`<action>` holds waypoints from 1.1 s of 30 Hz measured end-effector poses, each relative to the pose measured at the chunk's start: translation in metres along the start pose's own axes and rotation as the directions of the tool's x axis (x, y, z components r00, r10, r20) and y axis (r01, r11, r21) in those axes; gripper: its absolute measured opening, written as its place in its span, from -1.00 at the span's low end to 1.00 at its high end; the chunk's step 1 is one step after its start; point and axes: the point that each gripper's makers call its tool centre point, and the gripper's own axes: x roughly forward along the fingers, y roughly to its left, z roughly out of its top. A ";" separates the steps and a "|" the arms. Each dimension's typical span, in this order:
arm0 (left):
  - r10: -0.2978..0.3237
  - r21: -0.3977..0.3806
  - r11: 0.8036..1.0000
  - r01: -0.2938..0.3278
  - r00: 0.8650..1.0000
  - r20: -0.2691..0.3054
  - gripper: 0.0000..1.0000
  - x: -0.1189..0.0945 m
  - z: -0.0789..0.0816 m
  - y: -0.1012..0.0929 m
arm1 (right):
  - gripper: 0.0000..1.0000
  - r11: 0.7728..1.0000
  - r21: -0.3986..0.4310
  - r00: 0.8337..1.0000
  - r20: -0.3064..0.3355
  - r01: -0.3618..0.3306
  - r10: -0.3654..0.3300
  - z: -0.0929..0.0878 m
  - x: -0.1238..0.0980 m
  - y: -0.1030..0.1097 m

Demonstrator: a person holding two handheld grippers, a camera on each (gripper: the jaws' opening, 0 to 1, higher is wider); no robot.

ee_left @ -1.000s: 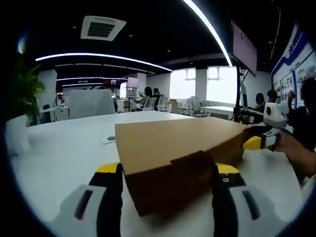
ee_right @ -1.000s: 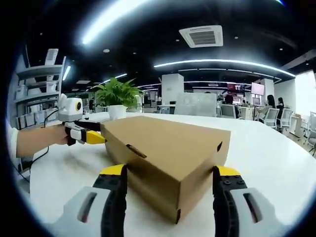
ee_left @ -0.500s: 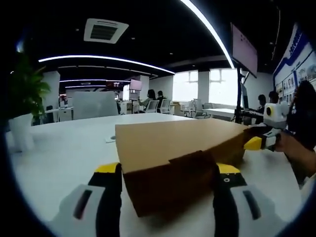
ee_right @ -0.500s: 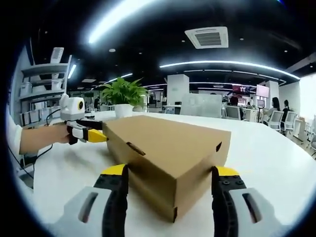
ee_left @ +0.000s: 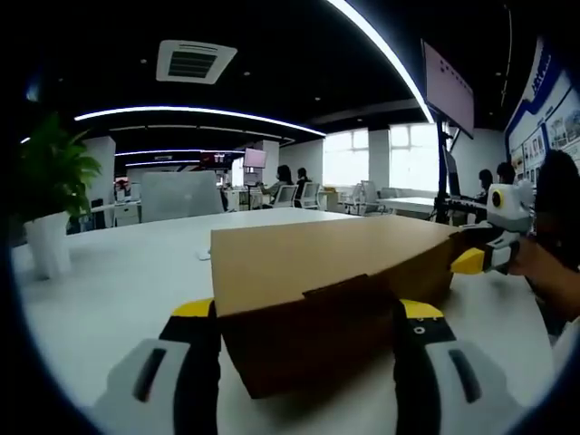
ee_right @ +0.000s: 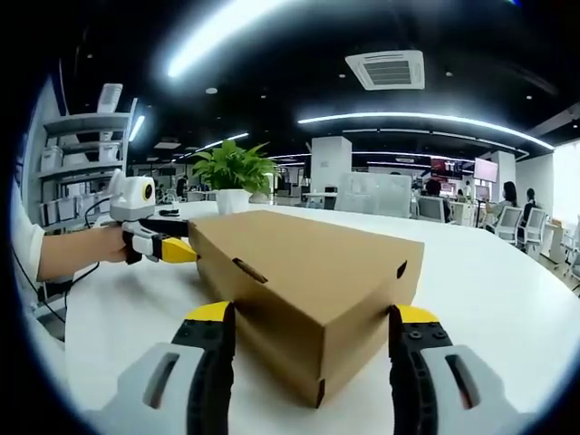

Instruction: Operate the shoe box by opening the lid, removing the specified soft item, and placing it in the target area until the item is outside and the box remains undamaged.

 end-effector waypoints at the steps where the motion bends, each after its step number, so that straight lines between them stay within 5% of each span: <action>1: 0.002 -0.002 1.000 -0.002 1.000 0.001 0.59 -0.001 0.000 -0.001 | 0.40 1.000 -0.004 1.000 -0.002 -0.001 0.001 0.000 0.000 0.001; 3: 0.009 -0.015 1.000 -0.009 1.000 0.006 0.59 -0.005 0.000 -0.001 | 0.40 1.000 -0.006 1.000 -0.009 -0.008 0.008 0.001 -0.001 0.002; 6: 0.012 -0.133 0.991 -0.003 0.998 0.067 0.57 -0.013 0.007 -0.003 | 0.41 1.000 -0.010 1.000 -0.013 -0.021 0.021 0.000 -0.004 0.005; 8: 0.016 -0.041 0.999 -0.014 0.999 0.043 0.55 -0.016 0.000 -0.002 | 0.41 1.000 -0.010 1.000 -0.014 -0.024 0.024 0.001 -0.005 0.007; 13: 0.038 -0.045 0.998 -0.037 0.999 0.036 0.57 -0.019 -0.001 -0.007 | 0.46 0.999 0.039 1.000 0.023 -0.019 0.018 0.004 -0.004 0.011; 33: 0.091 -0.035 0.995 -0.090 0.995 0.043 0.58 -0.040 -0.006 -0.021 | 0.42 0.999 0.019 0.999 0.016 -0.044 0.043 0.001 -0.020 0.024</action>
